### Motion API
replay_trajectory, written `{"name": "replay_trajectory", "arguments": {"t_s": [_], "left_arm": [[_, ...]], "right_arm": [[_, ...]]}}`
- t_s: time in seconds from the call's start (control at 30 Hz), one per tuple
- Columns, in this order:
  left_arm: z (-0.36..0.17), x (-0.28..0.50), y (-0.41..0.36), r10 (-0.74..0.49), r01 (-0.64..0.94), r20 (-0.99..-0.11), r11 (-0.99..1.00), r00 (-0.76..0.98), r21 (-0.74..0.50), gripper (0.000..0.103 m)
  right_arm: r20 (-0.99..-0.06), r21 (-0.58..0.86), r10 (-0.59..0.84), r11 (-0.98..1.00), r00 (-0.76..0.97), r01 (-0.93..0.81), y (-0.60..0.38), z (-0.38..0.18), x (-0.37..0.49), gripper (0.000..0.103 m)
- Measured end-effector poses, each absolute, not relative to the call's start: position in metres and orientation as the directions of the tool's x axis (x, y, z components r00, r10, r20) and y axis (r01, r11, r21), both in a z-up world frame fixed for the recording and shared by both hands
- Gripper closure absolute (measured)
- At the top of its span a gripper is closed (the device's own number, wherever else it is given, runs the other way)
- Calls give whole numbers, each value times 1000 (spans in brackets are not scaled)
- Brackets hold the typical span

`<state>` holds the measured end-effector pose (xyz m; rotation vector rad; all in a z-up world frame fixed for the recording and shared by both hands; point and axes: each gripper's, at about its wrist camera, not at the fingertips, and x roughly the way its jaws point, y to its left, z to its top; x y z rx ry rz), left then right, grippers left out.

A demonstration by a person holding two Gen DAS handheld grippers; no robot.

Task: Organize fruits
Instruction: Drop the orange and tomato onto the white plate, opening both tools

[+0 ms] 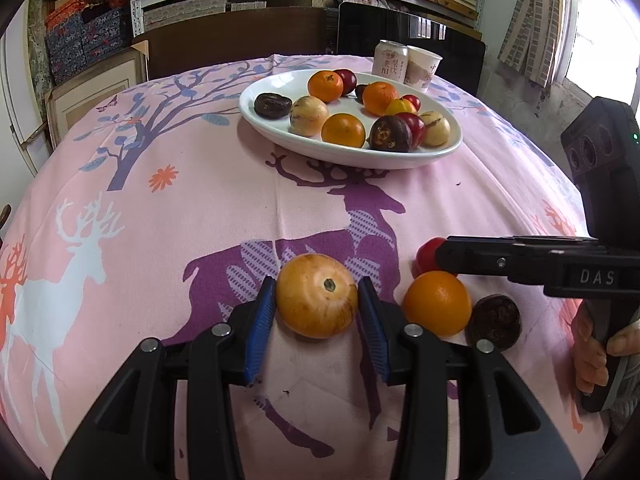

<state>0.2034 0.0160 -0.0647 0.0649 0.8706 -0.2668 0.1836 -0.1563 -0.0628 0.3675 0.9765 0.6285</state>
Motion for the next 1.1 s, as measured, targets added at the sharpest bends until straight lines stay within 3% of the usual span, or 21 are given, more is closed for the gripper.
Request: {"name": "replay_trajectory", "arguments": {"t_s": [0.2,0.27,0.57,0.6,0.63,0.7,1.1], "left_arm": [[-39,219,21,-264,249,-723,960,639,-131,62],[-22,233,17,-244,242,-704,965,667,-106,62],[-5,331,-15,-214,217,-690,972,691,-84,62],[-8,340,-14,-211,205,-694,974,688,-93,59],[-11,347,-12,-214,199,-697,974,684,-105,54],[-13,354,-7,-216,178,-686,976,695,-127,37],[-17,314,15,-235,184,-685,972,689,-148,24]], "right_arm": [[-589,555,628,772,509,-311,-179,-39,181,79],[-566,550,604,783,561,-289,-191,-25,188,79],[-585,480,496,849,642,-220,-195,0,280,77],[-587,483,494,850,642,-213,-193,-3,288,75],[-578,495,492,846,651,-200,-193,-7,295,64],[-580,497,487,846,653,-190,-193,-14,298,55],[-578,463,476,860,663,-213,-200,-19,250,39]]}}
